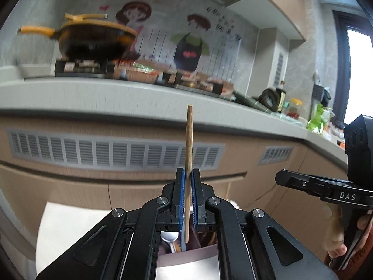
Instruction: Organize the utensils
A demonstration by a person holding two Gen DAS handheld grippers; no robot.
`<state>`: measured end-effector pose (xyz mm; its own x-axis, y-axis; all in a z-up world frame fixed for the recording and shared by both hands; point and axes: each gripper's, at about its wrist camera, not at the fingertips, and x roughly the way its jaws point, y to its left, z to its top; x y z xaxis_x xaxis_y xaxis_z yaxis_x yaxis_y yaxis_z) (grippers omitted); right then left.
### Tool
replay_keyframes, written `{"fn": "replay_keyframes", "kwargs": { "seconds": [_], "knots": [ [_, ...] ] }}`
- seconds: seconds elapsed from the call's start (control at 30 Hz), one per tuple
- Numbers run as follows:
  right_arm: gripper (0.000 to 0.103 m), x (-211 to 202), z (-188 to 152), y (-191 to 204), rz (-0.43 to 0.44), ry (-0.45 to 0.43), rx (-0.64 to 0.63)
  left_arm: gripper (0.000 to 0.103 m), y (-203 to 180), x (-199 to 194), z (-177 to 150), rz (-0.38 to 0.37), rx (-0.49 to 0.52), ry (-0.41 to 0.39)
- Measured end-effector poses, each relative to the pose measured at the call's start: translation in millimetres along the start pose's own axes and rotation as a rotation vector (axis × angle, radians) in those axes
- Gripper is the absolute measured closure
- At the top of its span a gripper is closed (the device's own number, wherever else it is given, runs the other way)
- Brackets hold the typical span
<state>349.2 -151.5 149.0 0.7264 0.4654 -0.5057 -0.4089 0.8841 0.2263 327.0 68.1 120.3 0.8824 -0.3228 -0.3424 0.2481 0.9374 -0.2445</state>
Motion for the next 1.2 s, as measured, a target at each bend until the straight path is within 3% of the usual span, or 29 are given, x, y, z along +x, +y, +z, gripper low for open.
{"fn": "replay_keyframes", "kwargs": {
  "seconds": [0.2,0.4,0.53,0.73,0.83,0.9,1.07,1.2],
  "knots": [
    [0.077,38.2,-10.6,-15.8,0.000,0.071,0.042,0.098,10.6,34.3,-19.0,-0.001,-0.026,0.077],
    [0.074,85.8,-32.0,-33.4,0.043,0.212,0.129,0.096,15.9,79.3,-51.3,-0.039,-0.074,0.259],
    [0.074,101.7,-53.5,-45.2,-0.014,0.251,0.145,0.096,16.1,80.0,-69.8,-0.004,-0.071,0.275],
    [0.074,69.5,-85.5,-33.9,-0.117,0.165,0.057,0.096,1.1,29.1,-96.6,0.077,-0.077,0.214],
    [0.074,34.2,-109.3,-11.5,-0.206,0.070,-0.035,0.095,-14.0,-4.8,-113.1,0.166,-0.047,0.187],
    [0.069,12.7,-123.8,4.2,-0.238,0.028,-0.073,0.095,-26.0,-26.9,-125.9,0.227,-0.023,0.180],
    [0.064,-28.6,-155.7,30.5,-0.260,-0.018,-0.106,0.095,-44.1,-71.6,-153.8,0.253,-0.020,0.182],
    [0.064,-48.2,-183.0,43.7,-0.222,-0.002,-0.103,0.095,-59.4,-101.9,-170.6,0.263,0.011,0.176]
  ]
}}
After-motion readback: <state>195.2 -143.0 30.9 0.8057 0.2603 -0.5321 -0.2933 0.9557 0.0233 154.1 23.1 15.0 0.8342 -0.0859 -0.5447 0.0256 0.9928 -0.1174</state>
